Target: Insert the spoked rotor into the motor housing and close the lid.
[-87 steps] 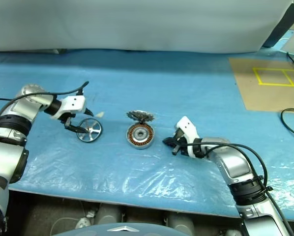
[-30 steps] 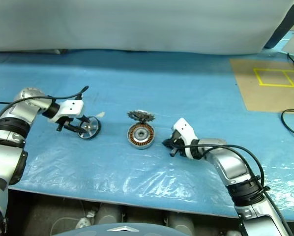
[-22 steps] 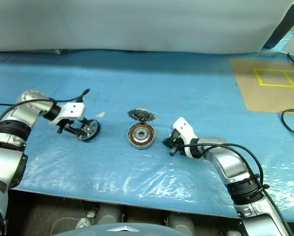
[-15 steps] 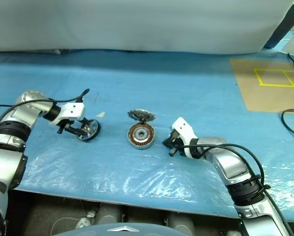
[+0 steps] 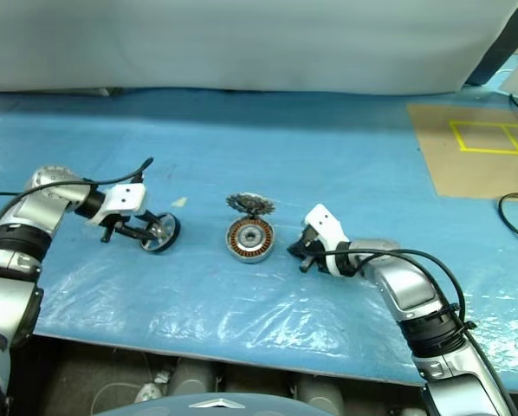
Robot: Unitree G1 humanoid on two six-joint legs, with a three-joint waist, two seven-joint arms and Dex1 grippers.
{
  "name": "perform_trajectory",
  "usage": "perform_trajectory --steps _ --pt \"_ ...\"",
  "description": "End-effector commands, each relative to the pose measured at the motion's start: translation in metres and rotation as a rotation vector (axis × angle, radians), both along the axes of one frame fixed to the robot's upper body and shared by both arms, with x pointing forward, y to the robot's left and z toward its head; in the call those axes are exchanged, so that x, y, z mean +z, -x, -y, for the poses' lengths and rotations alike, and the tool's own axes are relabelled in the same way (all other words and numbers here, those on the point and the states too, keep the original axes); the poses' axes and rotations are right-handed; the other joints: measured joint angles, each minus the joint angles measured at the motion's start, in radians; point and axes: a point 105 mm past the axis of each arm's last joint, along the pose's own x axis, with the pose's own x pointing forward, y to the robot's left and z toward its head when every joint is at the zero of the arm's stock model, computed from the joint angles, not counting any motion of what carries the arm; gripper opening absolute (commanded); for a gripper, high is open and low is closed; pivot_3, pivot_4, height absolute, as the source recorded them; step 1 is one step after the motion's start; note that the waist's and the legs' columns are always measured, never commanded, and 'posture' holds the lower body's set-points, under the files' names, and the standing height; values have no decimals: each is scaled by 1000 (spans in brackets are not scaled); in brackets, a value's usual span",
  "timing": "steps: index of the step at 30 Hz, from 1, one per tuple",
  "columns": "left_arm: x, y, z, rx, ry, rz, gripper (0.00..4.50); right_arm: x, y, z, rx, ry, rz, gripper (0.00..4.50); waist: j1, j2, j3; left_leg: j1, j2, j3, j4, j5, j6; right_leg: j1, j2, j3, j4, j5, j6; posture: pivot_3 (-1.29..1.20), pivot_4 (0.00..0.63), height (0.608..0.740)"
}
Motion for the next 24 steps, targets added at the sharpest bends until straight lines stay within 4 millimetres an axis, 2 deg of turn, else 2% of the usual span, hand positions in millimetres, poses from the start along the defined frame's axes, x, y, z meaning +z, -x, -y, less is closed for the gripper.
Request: perform_trajectory --steps 1,5,9,14,19,24 --pt "0 16 12 -12 132 -64 1326 11 -1 6 -11 -24 35 0 0 1 0 0 0 0 0 0 0 0 0 0 0 0 0 0 150 740" --pt "23 27 43 9 374 -61 1326 5 1 15 -43 -11 23 0 1 1 2 -2 0 0 -1 0 0 -2 0 0 -1 0 0 0 150 740" --pt "40 34 66 -5 484 -41 1326 0 1 16 -51 -10 17 0 -1 -1 3 -3 1 0 0 0 0 -2 0 -1 0 -2 -4 0 150 740" --pt "45 37 91 -58 519 -21 1326 2 -1 12 -42 -10 21 0 -7 0 3 -2 1 1 0 0 0 -2 0 0 0 -2 -4 0 150 740" --pt "38 30 106 -88 498 5 1326 -1 -2 12 -44 -6 21 0 -7 0 3 -2 1 1 0 0 0 -2 2 0 -1 0 -1 0 150 740" --pt "42 23 126 -118 547 68 1326 -9 4 18 -59 4 12 0 -4 0 3 -3 1 1 0 0 0 -2 2 0 -1 0 0 0 150 740"
